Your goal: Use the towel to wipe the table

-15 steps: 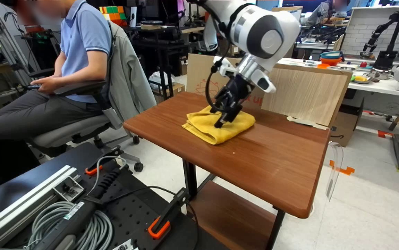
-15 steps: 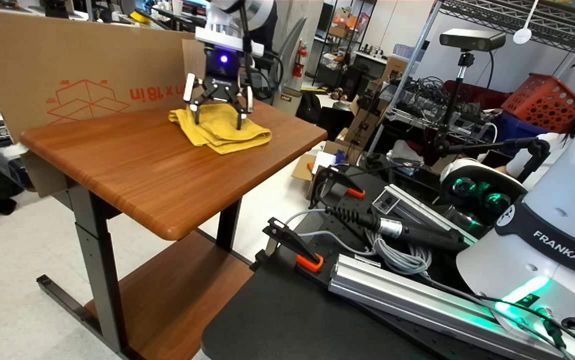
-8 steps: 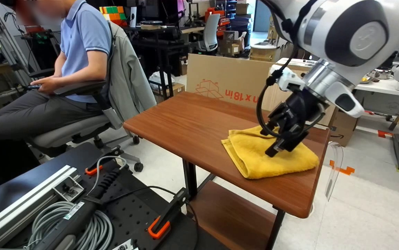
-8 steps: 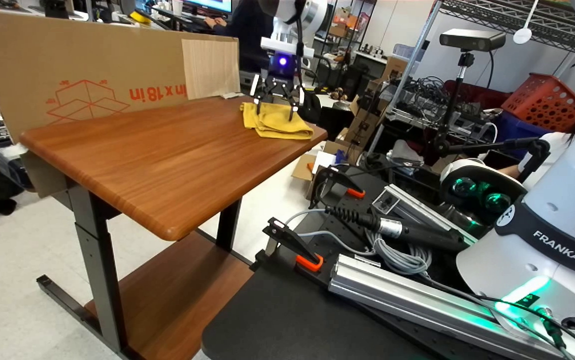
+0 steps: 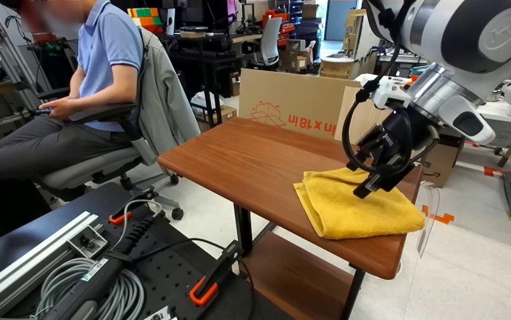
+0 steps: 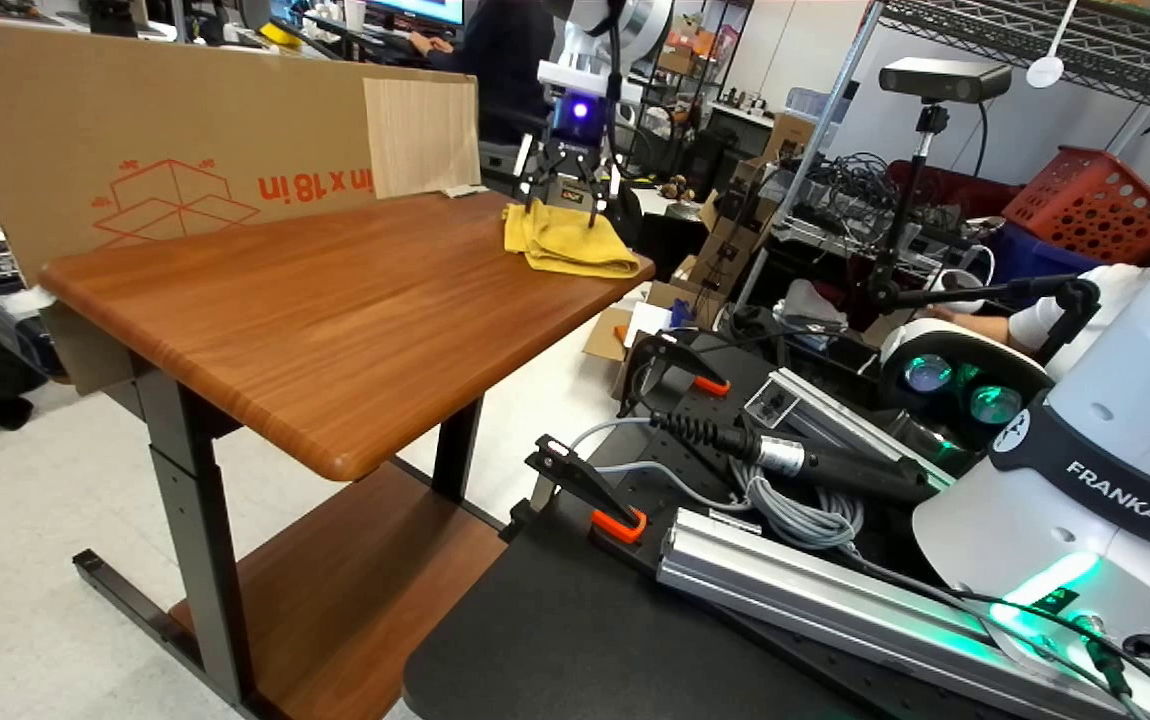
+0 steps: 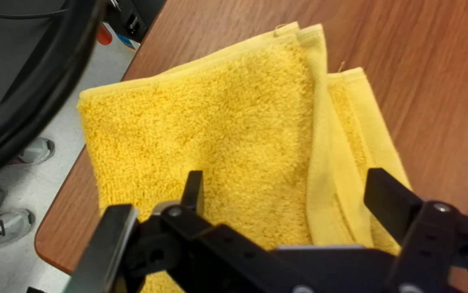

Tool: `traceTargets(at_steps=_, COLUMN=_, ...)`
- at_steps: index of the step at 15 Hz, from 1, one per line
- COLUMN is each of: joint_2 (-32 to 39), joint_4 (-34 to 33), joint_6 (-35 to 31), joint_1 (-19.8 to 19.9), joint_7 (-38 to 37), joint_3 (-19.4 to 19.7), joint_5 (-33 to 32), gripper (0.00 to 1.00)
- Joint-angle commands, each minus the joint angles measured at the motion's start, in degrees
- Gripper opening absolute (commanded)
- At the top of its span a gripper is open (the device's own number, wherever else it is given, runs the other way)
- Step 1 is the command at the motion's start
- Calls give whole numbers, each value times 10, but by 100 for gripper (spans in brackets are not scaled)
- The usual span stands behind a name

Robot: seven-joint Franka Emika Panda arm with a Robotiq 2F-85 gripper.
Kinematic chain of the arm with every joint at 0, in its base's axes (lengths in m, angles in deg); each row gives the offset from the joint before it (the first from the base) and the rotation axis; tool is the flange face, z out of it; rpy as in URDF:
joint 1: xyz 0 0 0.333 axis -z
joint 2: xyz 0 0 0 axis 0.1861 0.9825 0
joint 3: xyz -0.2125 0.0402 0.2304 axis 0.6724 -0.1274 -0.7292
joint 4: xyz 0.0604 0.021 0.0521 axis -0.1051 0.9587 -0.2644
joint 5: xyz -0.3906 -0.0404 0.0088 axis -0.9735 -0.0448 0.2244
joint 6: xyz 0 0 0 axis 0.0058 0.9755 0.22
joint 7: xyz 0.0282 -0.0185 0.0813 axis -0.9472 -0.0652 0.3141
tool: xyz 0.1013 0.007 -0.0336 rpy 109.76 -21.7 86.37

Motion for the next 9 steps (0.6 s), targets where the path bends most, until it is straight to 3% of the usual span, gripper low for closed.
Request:
traceTargets(at_steps=1, joint_2=-80, joint_4=61, joint_6=-25, joint_1=-18, joint_7=39, joint_3=-13, joint_5=6, gripper=100)
traceTargets(at_steps=5, joint_2=-189, joint_4=142, joint_6=-25, joint_1=-55, joint_7=40, joint_3=-7, joint_5=-18, gripper=100)
traceTargets(at_steps=6, joint_2=-110, joint_4=56, joint_6=-7, joint_1=-38, joint_7=29, joint_3=-12, joint_5=-5, gripper=100)
traceTargets(at_steps=9, joint_2=-169, joint_4=104, joint_6=-6, joint_1=-52, joint_7=30, joint_3=-10, joint_5=-9, gripper=100)
